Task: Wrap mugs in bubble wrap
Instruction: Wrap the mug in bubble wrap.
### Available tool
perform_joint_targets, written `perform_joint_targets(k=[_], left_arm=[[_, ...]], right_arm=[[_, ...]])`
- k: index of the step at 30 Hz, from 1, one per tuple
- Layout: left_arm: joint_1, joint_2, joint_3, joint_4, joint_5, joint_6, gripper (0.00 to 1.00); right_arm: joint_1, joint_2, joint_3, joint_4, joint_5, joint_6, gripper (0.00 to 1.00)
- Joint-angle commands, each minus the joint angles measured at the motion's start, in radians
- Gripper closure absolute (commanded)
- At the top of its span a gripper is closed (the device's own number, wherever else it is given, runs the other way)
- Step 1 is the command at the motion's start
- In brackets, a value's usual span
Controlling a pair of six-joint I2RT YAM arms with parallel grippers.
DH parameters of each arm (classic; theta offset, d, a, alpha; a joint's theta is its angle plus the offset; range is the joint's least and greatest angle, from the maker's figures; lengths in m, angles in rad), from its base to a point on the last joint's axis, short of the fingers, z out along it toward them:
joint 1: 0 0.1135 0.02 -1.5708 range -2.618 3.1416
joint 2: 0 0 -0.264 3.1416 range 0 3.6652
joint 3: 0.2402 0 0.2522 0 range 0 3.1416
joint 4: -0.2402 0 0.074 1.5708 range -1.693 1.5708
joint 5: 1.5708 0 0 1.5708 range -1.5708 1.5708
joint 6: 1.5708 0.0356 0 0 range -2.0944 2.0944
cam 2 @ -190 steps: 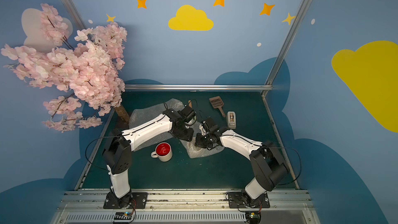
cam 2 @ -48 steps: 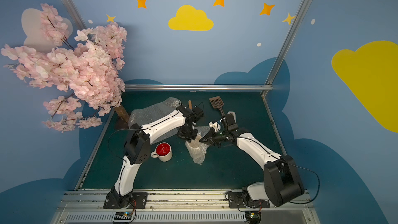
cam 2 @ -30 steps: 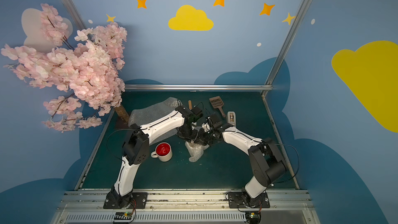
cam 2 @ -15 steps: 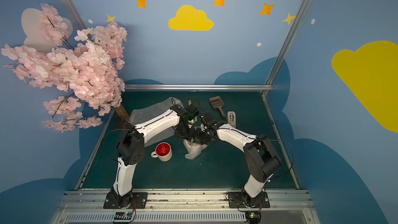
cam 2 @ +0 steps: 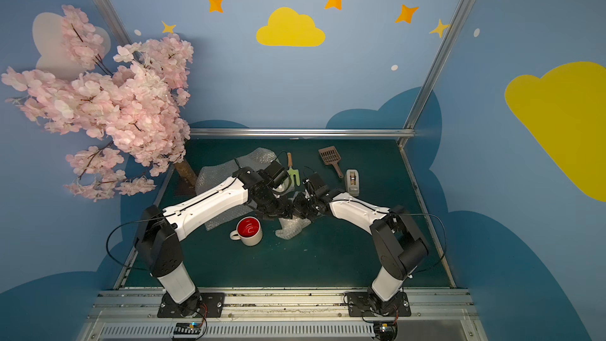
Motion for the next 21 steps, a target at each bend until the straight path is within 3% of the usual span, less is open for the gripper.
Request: perform_joint_targets(k=[1,15,21], left_arm=[[0.000,-0.004,-0.037,0.063,0.041,-0.128,0.28],[0.067,0.030,-0.170,0.226,0.037,-0.279,0.30],[0.077,-0.036,-0.250,0.335,0.052,-0.340,0.31]], right_arm=[[0.002,0.018,-0.045,-0.003,0.101,0.056,1.00],[0.004,-0.003,-0.099,0.053,0.097,0.096,1.00],[0.003,-0.015,-0.107,0.047,0.098,0.098,1.00]])
